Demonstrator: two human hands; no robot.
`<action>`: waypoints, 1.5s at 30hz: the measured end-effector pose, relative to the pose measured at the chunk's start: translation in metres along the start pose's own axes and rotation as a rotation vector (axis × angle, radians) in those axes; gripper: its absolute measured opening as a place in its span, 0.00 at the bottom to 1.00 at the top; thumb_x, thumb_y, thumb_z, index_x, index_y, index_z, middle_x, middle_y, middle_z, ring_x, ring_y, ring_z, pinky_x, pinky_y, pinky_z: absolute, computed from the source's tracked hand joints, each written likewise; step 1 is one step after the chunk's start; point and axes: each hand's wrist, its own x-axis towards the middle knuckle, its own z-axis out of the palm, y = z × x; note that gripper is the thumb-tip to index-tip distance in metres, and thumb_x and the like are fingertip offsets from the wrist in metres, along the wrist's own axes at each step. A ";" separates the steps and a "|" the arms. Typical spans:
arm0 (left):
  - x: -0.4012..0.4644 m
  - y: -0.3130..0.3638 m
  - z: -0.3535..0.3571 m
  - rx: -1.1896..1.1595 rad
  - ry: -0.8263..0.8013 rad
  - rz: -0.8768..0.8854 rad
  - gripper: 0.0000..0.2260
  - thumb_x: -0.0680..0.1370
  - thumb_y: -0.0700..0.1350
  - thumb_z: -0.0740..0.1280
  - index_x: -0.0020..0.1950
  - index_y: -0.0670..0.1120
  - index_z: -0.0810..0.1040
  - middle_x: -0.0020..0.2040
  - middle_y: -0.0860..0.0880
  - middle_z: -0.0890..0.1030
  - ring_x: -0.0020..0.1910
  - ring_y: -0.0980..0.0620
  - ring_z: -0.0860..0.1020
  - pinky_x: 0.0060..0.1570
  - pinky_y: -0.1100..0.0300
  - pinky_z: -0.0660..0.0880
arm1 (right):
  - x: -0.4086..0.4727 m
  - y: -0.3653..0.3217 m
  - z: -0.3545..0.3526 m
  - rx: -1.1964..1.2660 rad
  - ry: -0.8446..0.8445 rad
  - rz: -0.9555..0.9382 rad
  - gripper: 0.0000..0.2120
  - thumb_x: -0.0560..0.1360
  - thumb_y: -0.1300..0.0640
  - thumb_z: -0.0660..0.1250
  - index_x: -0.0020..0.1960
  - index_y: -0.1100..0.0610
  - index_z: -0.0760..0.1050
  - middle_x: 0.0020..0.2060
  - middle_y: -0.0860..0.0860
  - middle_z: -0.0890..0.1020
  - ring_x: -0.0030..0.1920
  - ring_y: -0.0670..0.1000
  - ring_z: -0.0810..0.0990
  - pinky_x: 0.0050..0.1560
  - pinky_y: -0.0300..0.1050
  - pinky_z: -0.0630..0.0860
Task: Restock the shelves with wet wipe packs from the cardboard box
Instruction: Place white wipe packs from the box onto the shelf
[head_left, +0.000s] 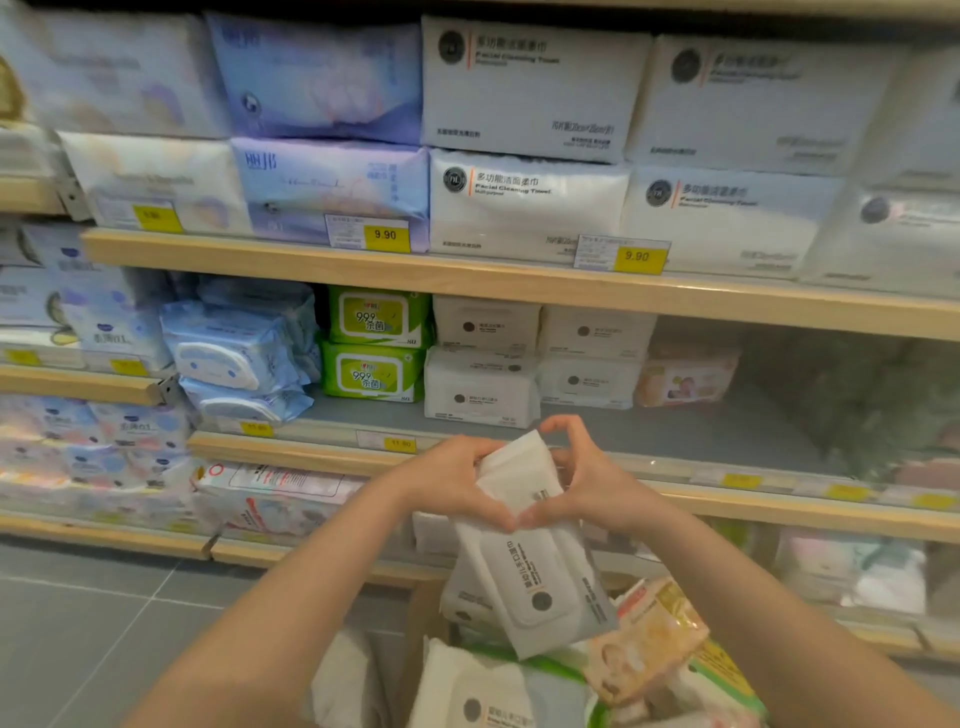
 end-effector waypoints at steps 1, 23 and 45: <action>-0.002 0.000 0.002 -0.033 0.034 0.000 0.30 0.59 0.52 0.80 0.59 0.57 0.76 0.50 0.58 0.82 0.49 0.60 0.80 0.54 0.54 0.78 | -0.001 -0.002 -0.002 0.015 0.012 -0.010 0.41 0.58 0.57 0.82 0.60 0.43 0.59 0.54 0.53 0.81 0.49 0.54 0.83 0.49 0.54 0.81; 0.047 -0.012 0.042 -0.634 0.403 -0.089 0.41 0.55 0.57 0.78 0.66 0.51 0.71 0.58 0.52 0.79 0.56 0.50 0.79 0.55 0.47 0.77 | -0.011 0.014 -0.065 -0.049 0.082 0.009 0.29 0.64 0.61 0.79 0.62 0.49 0.76 0.52 0.48 0.84 0.51 0.49 0.83 0.50 0.47 0.81; 0.053 0.020 0.027 -0.074 0.219 -0.074 0.36 0.55 0.53 0.79 0.60 0.56 0.70 0.51 0.59 0.78 0.49 0.58 0.78 0.46 0.58 0.77 | -0.006 -0.002 -0.077 -0.858 0.340 -0.217 0.57 0.59 0.43 0.80 0.77 0.48 0.48 0.76 0.47 0.54 0.75 0.48 0.51 0.75 0.51 0.53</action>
